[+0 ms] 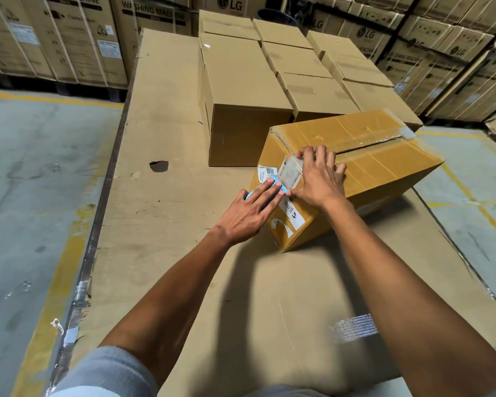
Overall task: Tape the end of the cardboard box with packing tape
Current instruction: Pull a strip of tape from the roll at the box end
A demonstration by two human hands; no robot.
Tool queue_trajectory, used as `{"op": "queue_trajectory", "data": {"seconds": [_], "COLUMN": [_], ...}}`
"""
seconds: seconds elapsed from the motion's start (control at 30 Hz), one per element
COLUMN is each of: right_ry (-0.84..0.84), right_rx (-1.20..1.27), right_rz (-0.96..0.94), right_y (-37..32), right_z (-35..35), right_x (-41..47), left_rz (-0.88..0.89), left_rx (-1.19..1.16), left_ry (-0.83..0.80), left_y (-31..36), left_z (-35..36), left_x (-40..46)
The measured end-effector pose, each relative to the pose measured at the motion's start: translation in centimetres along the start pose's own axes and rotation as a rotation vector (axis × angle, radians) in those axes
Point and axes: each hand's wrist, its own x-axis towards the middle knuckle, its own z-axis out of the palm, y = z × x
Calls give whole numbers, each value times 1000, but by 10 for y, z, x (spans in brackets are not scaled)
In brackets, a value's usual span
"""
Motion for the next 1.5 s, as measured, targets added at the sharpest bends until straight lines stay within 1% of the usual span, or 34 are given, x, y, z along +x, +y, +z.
{"op": "queue_trajectory", "data": {"seconds": [0.27, 0.53, 0.9, 1.07, 1.13, 1.23, 1.33, 1.4, 1.5], "right_ry": [16, 23, 19, 21, 26, 15, 34, 41, 45], "right_rx": [-38, -48, -33, -36, -52, -71, -77, -74, -75], "right_rz": [0, -4, 7, 12, 15, 17, 12, 9, 2], "right_y": [-2, -4, -6, -7, -9, -10, -8, -6, -4], "right_z": [0, -2, -5, -4, -4, -2, 3, 5, 6], "right_x": [-1, -1, -2, -2, 0, 2, 3, 5, 6], "left_rz": [25, 16, -52, -27, 19, 71, 10, -29, -75], "left_rx": [2, -63, -237, -287, -303, -275, -244, -217, -138], "left_ry": [61, 45, 80, 83, 63, -22, -106, -102, -45], "left_y": [-7, -3, -2, -10, -12, -2, 10, 11, 7], "left_z": [13, 12, 16, 7, 12, 36, 55, 50, 34], "left_x": [7, 6, 14, 18, 17, -4, -23, -19, -6]}}
